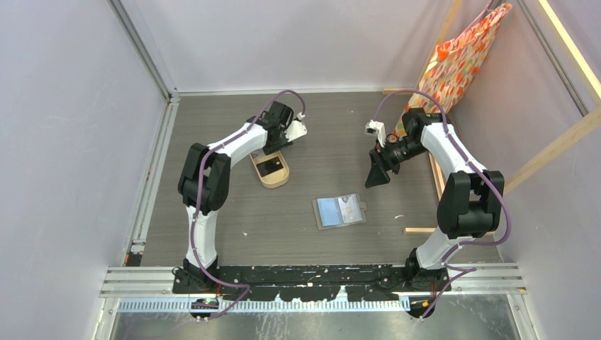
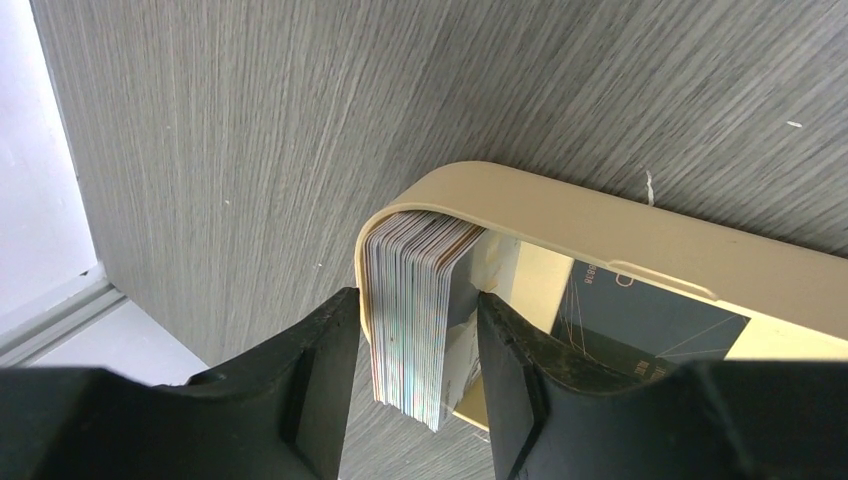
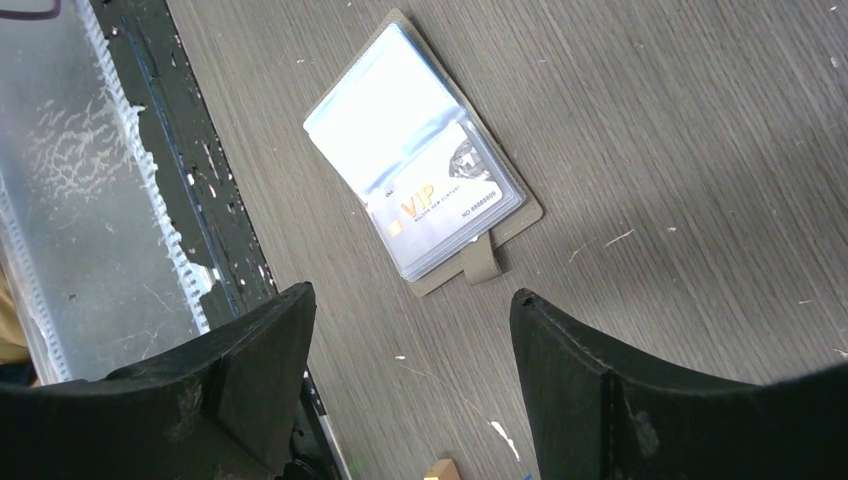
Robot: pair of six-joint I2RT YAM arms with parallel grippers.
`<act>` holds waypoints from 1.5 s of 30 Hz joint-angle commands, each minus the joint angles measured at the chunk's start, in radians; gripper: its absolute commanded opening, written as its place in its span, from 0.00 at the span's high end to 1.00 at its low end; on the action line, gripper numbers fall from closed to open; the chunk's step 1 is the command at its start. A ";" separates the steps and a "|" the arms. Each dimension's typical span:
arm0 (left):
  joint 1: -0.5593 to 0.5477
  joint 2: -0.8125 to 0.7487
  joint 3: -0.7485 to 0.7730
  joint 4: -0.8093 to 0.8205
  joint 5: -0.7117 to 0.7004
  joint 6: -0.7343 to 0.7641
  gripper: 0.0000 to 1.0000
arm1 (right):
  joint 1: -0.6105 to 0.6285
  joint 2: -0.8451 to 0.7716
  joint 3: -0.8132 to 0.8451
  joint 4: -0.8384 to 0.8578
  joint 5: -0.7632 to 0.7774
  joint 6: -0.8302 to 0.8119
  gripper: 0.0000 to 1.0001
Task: Put the credit cards into the card holder
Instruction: Pick up the credit card from the storage box.
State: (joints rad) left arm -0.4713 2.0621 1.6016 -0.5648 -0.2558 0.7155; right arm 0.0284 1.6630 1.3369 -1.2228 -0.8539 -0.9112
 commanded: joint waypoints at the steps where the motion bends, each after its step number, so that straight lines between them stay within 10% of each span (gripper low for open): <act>1: 0.005 -0.066 -0.014 0.081 -0.041 0.002 0.52 | -0.006 -0.005 0.001 -0.015 -0.031 -0.018 0.24; 27: -0.003 -0.105 -0.034 0.107 -0.043 -0.005 0.54 | -0.006 -0.002 0.003 -0.026 -0.036 -0.029 0.24; 45: -0.004 -0.097 -0.012 0.070 -0.002 -0.012 0.84 | -0.007 0.008 0.005 -0.041 -0.036 -0.039 0.24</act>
State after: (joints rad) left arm -0.4763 2.0106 1.5719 -0.5140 -0.2665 0.7086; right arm 0.0284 1.6630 1.3369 -1.2427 -0.8600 -0.9272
